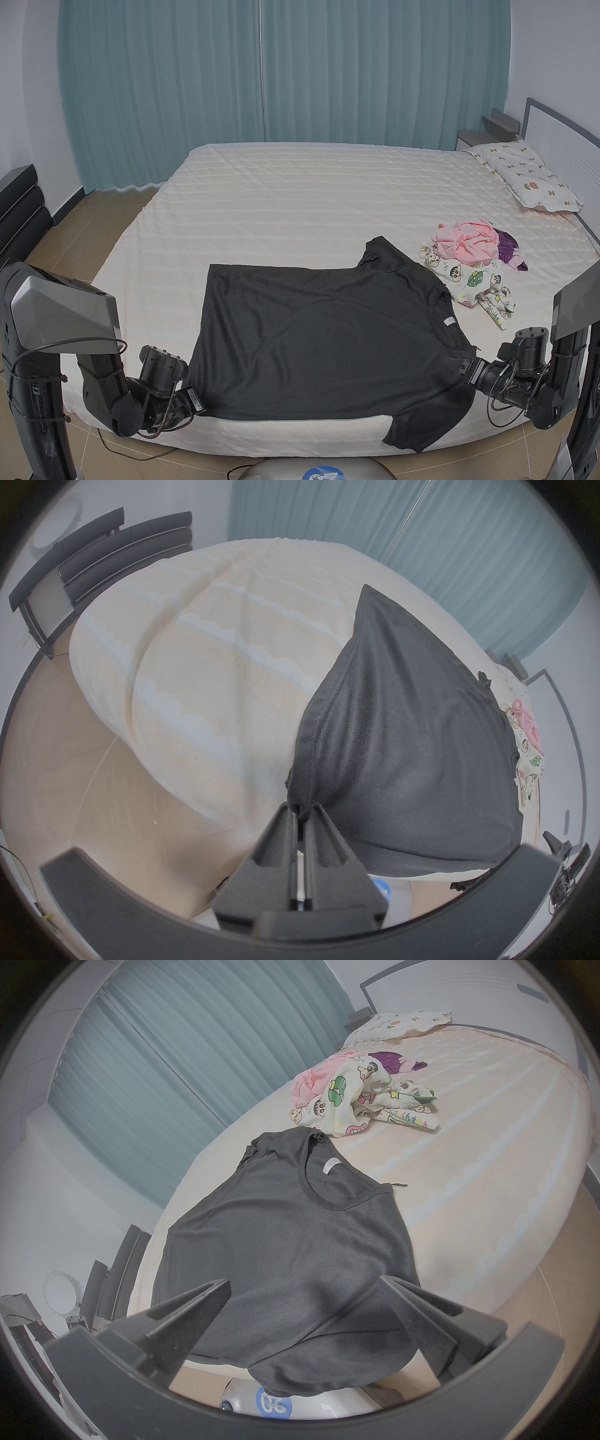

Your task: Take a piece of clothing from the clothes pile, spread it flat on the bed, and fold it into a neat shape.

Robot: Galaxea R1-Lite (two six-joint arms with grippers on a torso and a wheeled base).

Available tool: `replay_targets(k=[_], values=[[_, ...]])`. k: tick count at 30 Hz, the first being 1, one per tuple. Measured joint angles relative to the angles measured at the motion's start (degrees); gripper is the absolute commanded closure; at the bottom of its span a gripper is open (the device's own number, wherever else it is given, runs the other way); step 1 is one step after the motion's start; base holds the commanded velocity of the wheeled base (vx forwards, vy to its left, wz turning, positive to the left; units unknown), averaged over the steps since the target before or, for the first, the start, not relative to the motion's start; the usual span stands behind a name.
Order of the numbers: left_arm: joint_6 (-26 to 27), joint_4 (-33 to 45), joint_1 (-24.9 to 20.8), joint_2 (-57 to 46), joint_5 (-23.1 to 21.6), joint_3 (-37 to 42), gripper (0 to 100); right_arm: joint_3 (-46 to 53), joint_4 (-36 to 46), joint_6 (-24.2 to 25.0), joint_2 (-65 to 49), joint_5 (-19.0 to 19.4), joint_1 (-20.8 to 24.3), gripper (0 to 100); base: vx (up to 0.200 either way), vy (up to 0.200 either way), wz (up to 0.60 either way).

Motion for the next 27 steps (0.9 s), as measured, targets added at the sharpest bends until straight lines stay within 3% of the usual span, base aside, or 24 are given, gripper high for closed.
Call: replay_targets(k=[6, 11, 22, 23, 27], values=[[-0.69, 1.16, -0.72, -1.60, -0.38, -0.20, 100, -0.02, 0.00, -3.77, 1.73, 0.09, -3.41, 0, 0.000, 0.000, 0.00], [-4.99, 0.37, -0.89, -1.68, -2.74, -0.09, 100, -0.89, 0.00, -5.77, 4.57, 2.51, -6.95, 0, 0.000, 0.000, 0.00], [-5.84, -0.22, 0.74, -1.93, -5.32, 0.39, 100, -5.68, 0.00, -5.58, 9.56, 3.62, -7.33, 0, 0.000, 0.000, 0.00], [-5.84, -0.22, 0.90, -1.99, -5.50, 0.39, 100, -6.03, 0.00, -5.58, 10.03, 3.62, -7.13, 100, 0.000, 0.000, 0.00], [-6.74, -0.24, 1.32, -2.29, -5.83, 0.44, 100, -7.67, 0.02, -5.56, 12.01, 3.61, -6.61, 100, 0.000, 0.000, 0.00]])
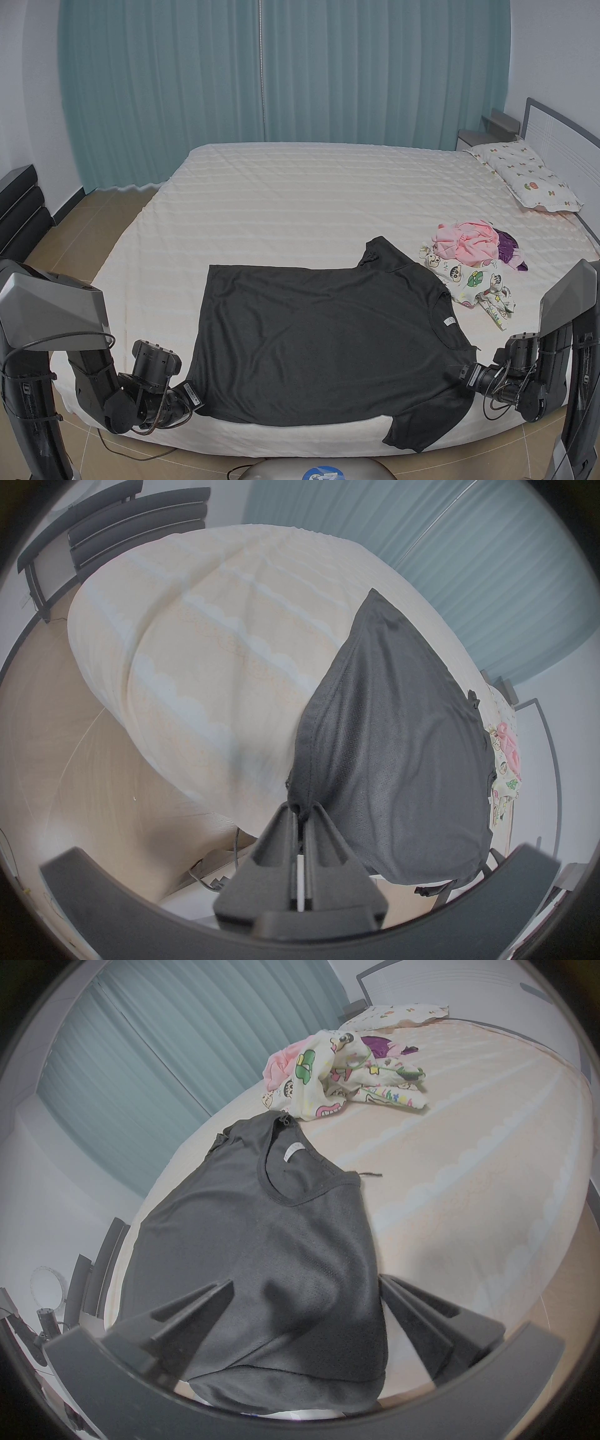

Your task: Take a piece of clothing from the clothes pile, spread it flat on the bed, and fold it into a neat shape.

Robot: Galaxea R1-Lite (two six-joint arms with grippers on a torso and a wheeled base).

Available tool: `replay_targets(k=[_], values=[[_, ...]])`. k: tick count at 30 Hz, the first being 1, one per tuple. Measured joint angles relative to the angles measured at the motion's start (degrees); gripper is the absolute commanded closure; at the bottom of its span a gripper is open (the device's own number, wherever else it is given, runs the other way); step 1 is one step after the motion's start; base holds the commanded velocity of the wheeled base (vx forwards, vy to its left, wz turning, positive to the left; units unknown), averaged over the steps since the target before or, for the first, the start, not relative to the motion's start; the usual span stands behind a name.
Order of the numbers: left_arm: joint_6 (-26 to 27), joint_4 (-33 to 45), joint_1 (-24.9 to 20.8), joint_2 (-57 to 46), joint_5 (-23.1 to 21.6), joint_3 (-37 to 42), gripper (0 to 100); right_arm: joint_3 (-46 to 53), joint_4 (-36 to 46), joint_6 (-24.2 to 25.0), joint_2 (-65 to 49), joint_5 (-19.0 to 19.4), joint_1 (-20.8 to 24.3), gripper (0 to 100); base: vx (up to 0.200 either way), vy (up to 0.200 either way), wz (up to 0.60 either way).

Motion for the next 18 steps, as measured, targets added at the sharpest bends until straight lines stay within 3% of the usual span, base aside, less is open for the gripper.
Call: replay_targets(k=[18], values=[[-3.50, -0.18, 0.39, -1.12, 0.07, -0.80, 100, -10.83, 0.24, 2.19, -1.27, 0.30, 0.73, 100, 0.000, 0.000, 0.00]])
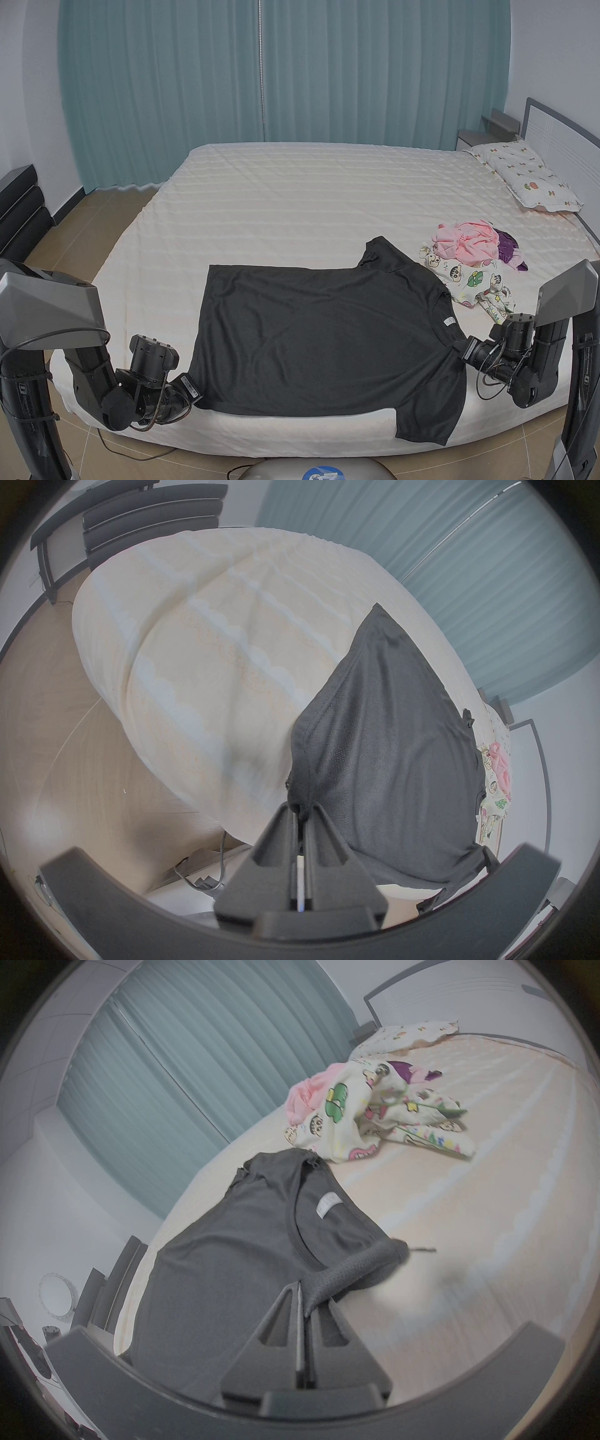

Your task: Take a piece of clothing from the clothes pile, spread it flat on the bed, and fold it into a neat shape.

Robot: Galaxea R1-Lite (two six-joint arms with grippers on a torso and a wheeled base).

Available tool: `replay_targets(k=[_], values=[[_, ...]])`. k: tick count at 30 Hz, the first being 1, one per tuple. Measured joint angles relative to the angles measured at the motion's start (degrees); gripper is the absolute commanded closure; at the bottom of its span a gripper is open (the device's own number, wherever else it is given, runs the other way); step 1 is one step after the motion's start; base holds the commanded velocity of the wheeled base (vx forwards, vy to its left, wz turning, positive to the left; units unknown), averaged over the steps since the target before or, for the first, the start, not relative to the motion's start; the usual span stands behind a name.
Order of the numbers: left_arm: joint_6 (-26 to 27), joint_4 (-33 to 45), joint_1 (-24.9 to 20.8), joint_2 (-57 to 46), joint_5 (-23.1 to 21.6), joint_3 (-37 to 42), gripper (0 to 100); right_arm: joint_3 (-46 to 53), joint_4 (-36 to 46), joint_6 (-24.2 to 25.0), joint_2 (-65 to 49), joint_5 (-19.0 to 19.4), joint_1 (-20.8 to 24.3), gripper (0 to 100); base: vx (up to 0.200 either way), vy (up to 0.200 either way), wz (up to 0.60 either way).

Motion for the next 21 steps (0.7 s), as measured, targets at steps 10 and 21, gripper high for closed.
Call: replay_targets(k=[10, 21], values=[[-2.66, -3.10, 0.61, 0.11, -0.09, -0.40, 100, -10.75, 8.27, -0.22, -0.05, 0.02, 1.33, 100, 0.000, 0.000, 0.00], [-2.99, -3.38, 0.85, 0.30, -0.22, -0.38, 100, -17.92, 11.85, -0.18, 2.51, 0.35, 2.13, 0, 0.000, 0.000, 0.00]])
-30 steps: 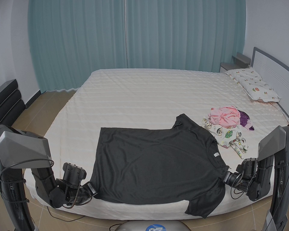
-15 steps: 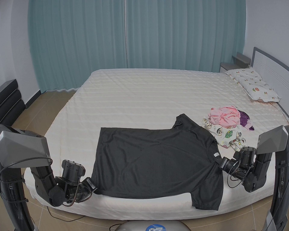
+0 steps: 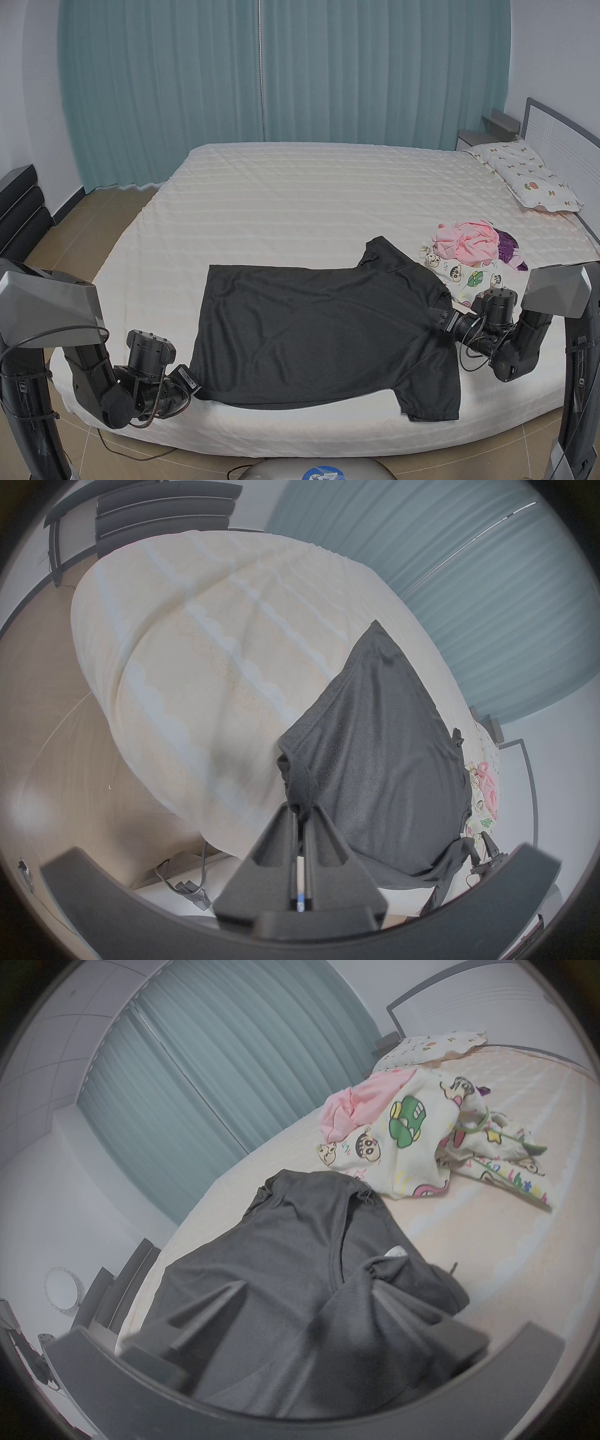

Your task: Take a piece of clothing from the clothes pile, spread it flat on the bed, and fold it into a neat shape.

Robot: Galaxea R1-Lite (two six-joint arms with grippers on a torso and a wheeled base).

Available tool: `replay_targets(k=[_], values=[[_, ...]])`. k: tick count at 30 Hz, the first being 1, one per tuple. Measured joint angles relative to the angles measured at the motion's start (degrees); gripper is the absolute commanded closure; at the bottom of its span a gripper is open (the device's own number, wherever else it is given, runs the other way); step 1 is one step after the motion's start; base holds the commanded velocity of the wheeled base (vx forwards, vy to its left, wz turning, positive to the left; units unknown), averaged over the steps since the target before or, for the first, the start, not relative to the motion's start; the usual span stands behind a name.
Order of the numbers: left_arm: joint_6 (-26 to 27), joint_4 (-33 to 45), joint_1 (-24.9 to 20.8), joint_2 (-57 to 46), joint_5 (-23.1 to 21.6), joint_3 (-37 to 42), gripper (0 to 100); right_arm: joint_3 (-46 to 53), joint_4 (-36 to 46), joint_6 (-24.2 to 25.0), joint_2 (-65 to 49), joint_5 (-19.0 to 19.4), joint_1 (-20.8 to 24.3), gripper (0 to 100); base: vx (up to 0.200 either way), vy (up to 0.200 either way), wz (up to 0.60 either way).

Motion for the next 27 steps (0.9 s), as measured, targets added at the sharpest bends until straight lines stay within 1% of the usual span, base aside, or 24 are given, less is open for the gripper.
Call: replay_targets(k=[3, 8, 11, 15, 17, 23, 26, 27], values=[[0.00, -0.02, 0.00, 0.05, 0.00, 0.11, 100, 0.66, 0.22, 0.02, 0.33, -0.05, -0.87, 0, 0.000, 0.000, 0.00], [-0.02, -0.07, 0.00, 0.07, 0.00, 0.16, 100, 4.08, -0.22, 0.02, -0.13, 0.20, -3.86, 0, 0.000, 0.000, 0.00], [0.00, -0.07, 0.00, 0.10, 0.00, 0.17, 100, 7.63, -1.56, 0.22, -0.85, 1.84, -5.17, 0, 0.000, 0.000, 0.00], [0.00, -0.07, 0.02, 0.10, 0.00, 0.22, 100, 12.51, -4.56, 0.11, -1.76, 6.19, -5.91, 0, 0.000, 0.000, 0.00], [0.00, -0.07, 0.02, 0.07, -0.05, 0.24, 100, 13.92, -5.39, -0.06, -1.93, 6.99, -6.02, 0, 0.000, 0.000, 0.00], [0.00, -0.07, 0.00, 0.07, -0.09, 0.27, 100, 12.70, -5.14, -1.87, -0.77, 8.48, -5.58, 0, 0.000, 0.000, 0.00], [0.00, -0.07, 0.00, 0.07, -0.07, 0.27, 100, 11.54, -5.03, -3.02, 0.28, 10.24, -5.42, 0, 0.000, 0.000, 0.00], [0.02, -0.09, 0.00, 0.07, -0.09, 0.28, 100, 11.35, -5.11, -3.29, 0.55, 11.36, -5.42, 0, 0.000, 0.000, 0.00]])
